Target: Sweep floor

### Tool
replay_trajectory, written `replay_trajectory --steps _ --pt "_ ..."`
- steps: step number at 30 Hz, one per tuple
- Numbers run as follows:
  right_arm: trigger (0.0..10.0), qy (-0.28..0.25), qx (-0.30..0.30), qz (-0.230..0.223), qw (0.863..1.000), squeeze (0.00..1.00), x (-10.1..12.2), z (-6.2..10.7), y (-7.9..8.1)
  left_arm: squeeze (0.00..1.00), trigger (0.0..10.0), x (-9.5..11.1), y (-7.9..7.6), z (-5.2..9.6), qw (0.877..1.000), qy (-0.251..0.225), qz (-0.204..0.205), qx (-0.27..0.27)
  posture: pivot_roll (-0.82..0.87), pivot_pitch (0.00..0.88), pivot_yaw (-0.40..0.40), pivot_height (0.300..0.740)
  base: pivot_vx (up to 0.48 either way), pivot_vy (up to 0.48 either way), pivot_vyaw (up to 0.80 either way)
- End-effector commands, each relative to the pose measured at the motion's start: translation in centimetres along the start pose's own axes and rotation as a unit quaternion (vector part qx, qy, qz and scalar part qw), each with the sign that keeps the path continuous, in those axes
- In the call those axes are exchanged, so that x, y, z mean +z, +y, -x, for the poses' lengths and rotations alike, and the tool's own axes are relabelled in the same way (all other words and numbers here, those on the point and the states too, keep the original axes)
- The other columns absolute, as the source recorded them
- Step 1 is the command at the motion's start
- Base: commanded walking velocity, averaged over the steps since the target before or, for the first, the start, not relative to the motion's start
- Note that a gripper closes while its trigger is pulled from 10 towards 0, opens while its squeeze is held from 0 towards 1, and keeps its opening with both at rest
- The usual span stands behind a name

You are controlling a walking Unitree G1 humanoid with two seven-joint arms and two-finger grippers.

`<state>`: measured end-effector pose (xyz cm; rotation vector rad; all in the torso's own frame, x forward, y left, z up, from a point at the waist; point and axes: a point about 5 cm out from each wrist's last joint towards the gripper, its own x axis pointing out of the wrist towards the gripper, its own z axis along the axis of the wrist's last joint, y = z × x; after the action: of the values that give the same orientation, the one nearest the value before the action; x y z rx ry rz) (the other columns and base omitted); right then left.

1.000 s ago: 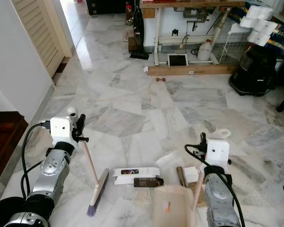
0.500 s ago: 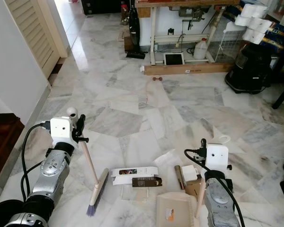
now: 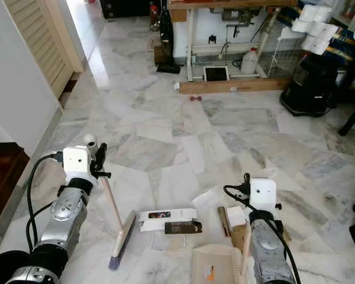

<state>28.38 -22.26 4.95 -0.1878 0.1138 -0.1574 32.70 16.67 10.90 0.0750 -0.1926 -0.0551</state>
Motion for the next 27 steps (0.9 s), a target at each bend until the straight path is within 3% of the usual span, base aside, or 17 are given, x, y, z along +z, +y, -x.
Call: replay_trajectory --steps 1,27 --pt "10.0 -0.023 0.005 0.006 1.000 0.00 1.0 -0.6 0.2 0.00 10.0 1.0 0.2 -0.3 1.000 -0.025 -0.012 0.000 -0.05 0.053 0.043 0.740 0.000 0.000 0.00" --pt "10.0 -0.040 0.018 -0.009 0.999 0.00 1.3 -1.7 2.3 0.00 10.0 -1.3 -0.5 0.3 0.999 0.034 0.031 -0.001 -0.02 0.085 0.036 0.740 0.000 0.000 0.00"
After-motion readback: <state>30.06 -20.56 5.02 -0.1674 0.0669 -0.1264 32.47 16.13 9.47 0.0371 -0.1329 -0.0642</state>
